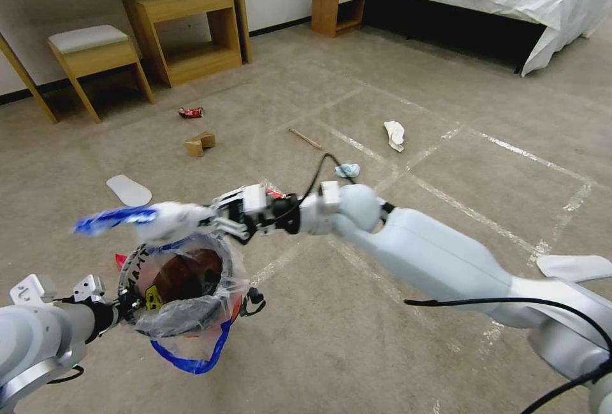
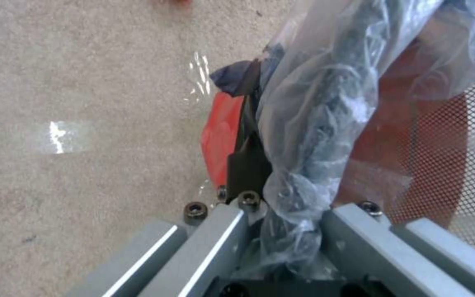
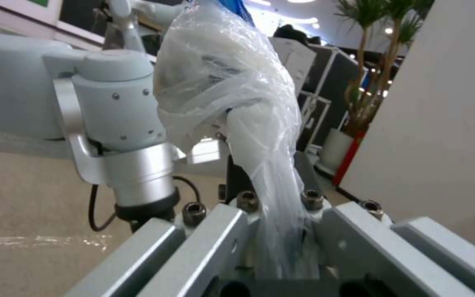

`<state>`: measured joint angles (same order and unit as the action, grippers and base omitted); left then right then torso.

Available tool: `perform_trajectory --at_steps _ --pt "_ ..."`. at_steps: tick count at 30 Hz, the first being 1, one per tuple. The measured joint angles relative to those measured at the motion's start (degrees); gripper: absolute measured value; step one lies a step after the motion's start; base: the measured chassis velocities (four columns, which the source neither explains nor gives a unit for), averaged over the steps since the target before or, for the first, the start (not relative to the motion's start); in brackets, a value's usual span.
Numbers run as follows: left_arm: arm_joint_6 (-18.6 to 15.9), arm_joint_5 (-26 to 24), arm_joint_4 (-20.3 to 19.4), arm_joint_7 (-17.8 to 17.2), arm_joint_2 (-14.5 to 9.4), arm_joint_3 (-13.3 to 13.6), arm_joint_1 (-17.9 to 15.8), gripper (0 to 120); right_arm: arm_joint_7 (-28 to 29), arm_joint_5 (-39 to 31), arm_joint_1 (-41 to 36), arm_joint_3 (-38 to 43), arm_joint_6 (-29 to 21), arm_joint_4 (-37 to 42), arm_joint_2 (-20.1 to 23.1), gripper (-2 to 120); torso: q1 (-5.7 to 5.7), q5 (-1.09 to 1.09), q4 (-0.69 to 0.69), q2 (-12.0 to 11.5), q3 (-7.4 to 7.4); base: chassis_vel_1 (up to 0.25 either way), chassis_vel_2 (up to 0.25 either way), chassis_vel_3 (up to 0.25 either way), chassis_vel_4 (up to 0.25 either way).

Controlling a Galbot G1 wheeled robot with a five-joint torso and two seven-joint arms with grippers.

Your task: Pick up the trash bin and place the garbage on the floor into it.

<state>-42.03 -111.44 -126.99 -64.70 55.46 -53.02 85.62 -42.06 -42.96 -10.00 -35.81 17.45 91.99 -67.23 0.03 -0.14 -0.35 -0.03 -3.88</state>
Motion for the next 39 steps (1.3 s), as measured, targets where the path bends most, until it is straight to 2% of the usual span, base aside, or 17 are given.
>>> perform_trajectory --at_steps 16,28,39 --pt "-0.1 0.8 0.7 0.2 1.0 0.6 -0.5 0 -0.9 1.5 0.0 -2.7 1.6 -8.5 -6.8 0 0.0 0.01 0.0 0.0 0.0 0.0 0.0 0.0 0.0" --pt "-0.1 0.7 0.8 0.3 0.7 0.8 -0.6 0 -1.4 2.9 -2.1 -2.6 2.6 -13.3 -8.8 0 0.0 0.01 0.0 0.0 0.0 0.0 0.0 0.0 0.0" --pt "-0.1 0.8 0.8 0.3 0.8 0.8 -0.6 0 -1.6 3.5 -3.2 -2.7 2.8 -14.1 -8.6 0 0.0 0.01 0.0 0.0 0.0 0.0 0.0 0.0 0.0"
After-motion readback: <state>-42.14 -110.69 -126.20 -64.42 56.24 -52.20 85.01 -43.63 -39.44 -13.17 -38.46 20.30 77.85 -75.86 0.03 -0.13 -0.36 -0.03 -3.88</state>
